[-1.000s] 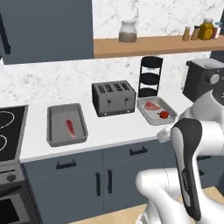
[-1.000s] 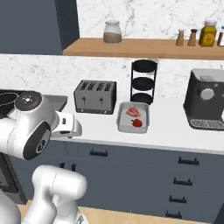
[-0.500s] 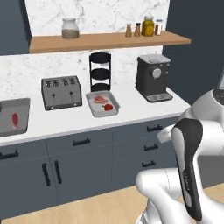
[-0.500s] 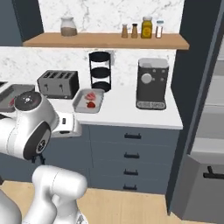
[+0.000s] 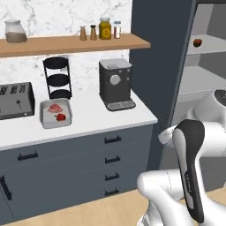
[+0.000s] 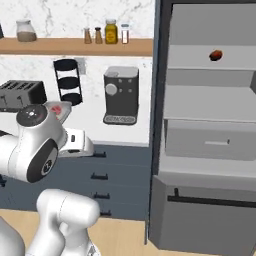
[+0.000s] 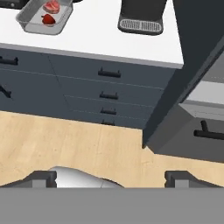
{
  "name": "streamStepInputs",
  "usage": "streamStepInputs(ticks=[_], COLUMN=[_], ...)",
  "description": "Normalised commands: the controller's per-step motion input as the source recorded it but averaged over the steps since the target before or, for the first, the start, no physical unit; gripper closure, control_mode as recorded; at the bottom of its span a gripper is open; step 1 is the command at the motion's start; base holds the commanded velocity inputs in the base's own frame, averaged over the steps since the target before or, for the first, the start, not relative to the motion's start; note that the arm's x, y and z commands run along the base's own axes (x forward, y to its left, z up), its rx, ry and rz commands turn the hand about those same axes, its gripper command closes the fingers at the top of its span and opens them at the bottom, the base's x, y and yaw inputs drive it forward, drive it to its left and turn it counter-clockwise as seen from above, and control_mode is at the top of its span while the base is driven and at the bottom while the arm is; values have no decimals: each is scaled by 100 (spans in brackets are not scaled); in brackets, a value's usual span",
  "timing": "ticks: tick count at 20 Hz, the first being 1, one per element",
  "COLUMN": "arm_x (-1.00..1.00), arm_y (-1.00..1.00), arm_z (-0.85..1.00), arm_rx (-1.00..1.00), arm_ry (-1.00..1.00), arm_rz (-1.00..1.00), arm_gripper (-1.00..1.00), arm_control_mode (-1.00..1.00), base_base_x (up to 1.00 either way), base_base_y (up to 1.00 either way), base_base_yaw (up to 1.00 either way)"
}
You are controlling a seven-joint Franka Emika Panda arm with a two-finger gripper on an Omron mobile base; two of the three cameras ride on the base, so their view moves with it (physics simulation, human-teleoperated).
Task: Place one bell pepper and one steak in each tupperware on the nearby counter, to pack two identical lunches.
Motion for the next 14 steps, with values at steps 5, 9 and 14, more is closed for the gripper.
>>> streamStepInputs(ticks=[5,9,14], arm_x=[0,0,0], arm_y=[0,0,0], arm_z=[0,0,0], arm_rx=[0,0,0], arm_ry=[0,0,0], arm_rz=[0,0,0], arm_gripper=[-100,-100,-100], arm_control_mode=[100,100,100], base_base_x=[31,17,17], base_base_y=[-100,-100,-90], base_base_yaw=[0,0,0])
